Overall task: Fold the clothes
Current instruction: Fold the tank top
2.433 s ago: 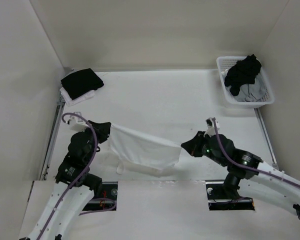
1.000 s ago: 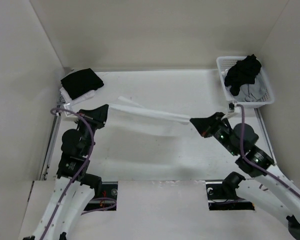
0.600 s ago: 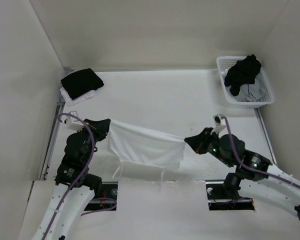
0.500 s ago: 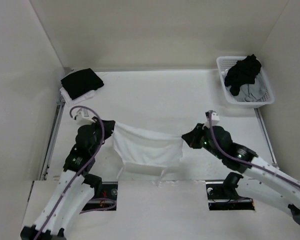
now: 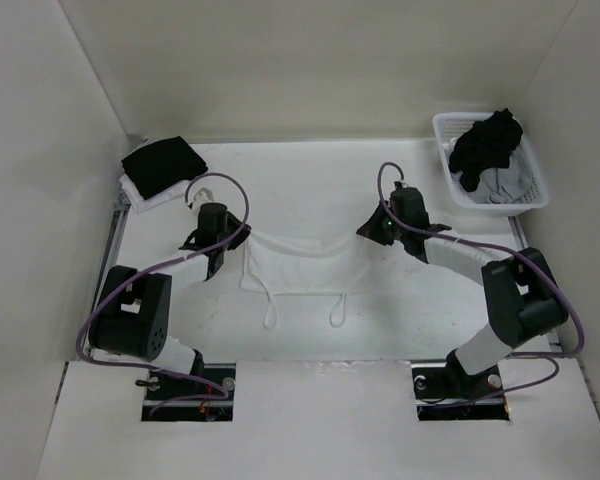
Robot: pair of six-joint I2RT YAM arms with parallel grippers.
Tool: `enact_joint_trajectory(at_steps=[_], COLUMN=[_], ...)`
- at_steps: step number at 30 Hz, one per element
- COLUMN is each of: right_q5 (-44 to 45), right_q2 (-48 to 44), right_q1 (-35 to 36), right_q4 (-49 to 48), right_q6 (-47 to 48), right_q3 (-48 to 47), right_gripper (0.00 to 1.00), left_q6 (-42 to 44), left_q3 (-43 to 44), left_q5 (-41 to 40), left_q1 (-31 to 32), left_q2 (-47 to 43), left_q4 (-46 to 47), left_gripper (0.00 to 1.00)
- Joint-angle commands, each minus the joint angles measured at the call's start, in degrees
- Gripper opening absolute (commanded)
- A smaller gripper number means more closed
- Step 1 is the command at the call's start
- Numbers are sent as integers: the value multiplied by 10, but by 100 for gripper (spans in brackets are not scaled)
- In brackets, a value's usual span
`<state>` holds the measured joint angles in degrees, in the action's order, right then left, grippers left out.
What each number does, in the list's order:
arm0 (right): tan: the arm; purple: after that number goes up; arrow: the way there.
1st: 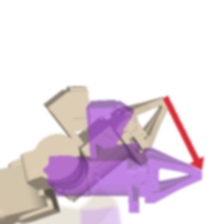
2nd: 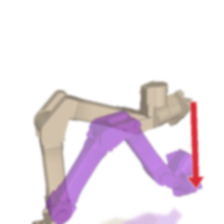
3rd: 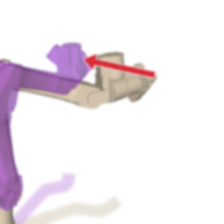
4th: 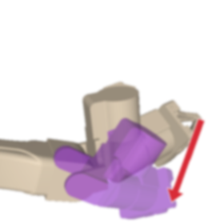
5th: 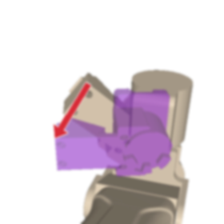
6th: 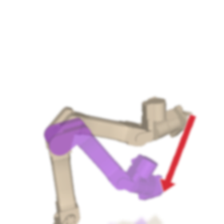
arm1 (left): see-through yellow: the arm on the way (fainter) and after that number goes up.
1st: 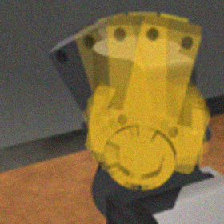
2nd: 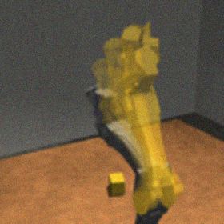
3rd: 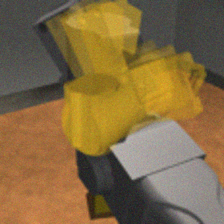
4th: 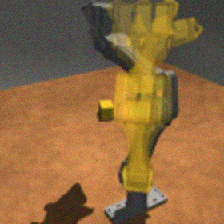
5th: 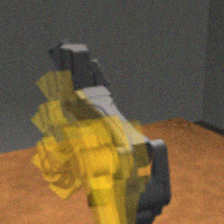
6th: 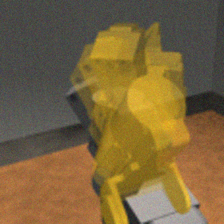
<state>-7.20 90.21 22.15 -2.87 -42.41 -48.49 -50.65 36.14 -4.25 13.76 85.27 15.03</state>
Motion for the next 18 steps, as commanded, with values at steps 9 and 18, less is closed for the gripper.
enact_joint_trajectory(at_steps=[9,18], right_q5=[-21,-10], right_q2=[-86,-173], right_q1=[-15,-13], right_q4=[-95,-110], right_q6=[-16,-31], right_q3=[86,182], right_gripper=[6,6], left_q6=[-45,-57], left_q3=[-92,-198], left_q5=[71,129], left_q1=[-32,-76], left_q2=[-120,-226], left_q4=[112,113], left_gripper=[7,7])
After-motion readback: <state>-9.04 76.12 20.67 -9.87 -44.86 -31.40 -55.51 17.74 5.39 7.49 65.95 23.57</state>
